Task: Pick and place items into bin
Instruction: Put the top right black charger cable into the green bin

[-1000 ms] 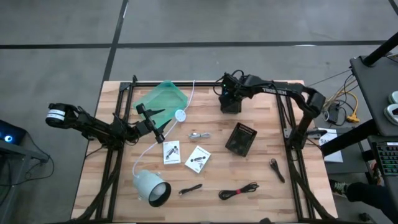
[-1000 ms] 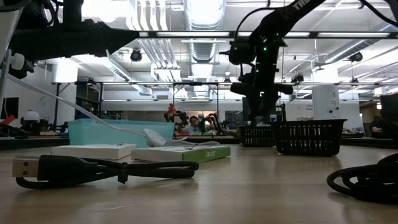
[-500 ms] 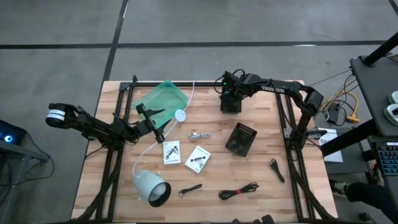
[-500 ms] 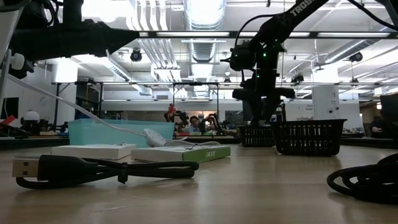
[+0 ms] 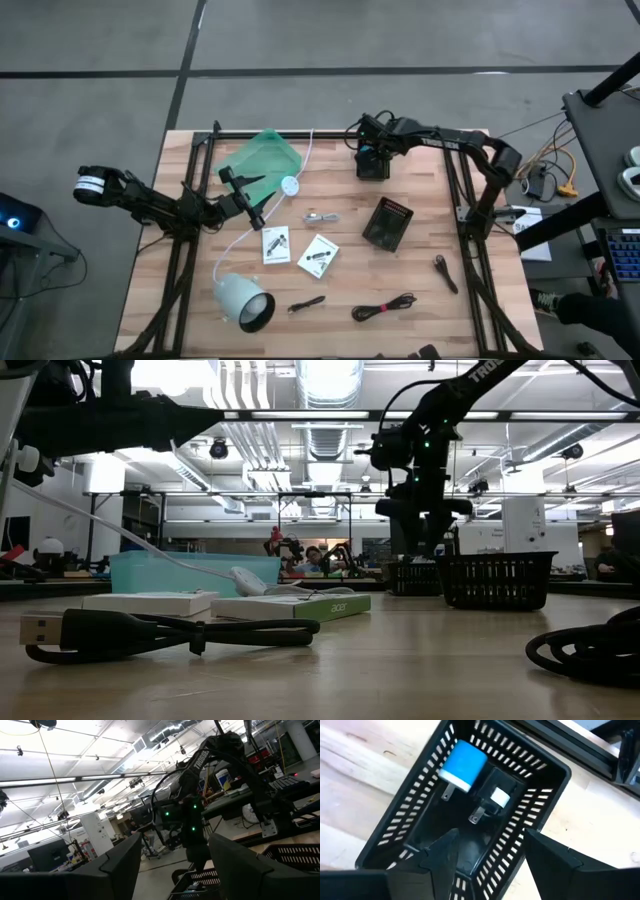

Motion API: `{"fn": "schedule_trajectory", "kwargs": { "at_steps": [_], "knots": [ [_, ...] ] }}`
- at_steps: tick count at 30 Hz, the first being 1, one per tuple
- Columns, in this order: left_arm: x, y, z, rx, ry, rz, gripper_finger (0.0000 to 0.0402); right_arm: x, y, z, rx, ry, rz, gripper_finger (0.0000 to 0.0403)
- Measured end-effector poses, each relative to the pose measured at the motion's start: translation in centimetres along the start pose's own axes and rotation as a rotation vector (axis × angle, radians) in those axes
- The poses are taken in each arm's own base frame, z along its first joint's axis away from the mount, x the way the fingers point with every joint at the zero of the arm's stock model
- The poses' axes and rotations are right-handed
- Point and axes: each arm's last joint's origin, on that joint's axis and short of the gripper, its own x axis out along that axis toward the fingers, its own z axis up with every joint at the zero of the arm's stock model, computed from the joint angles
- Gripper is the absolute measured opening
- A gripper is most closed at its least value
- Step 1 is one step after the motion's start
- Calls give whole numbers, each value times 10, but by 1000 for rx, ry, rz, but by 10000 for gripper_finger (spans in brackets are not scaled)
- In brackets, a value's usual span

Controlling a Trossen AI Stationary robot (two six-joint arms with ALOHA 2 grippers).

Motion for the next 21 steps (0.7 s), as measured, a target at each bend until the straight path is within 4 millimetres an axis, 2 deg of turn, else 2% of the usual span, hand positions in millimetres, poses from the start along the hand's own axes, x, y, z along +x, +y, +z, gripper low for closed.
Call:
{"fn": "schedule_trajectory", "kwargs": {
  "at_steps": [4,9,14,21],
  "knots": [
    [0,0,0,0,0,0,217,-16,1,-2,-19,20,34,202],
    [0,0,0,0,0,0,217,-54,14,-17,-135,46,142,202],
    [0,0,0,0,0,0,217,-102,30,-50,-257,-8,216,203],
    [0,0,0,0,0,0,217,-158,47,-111,-203,-6,332,203]
  ]
}}
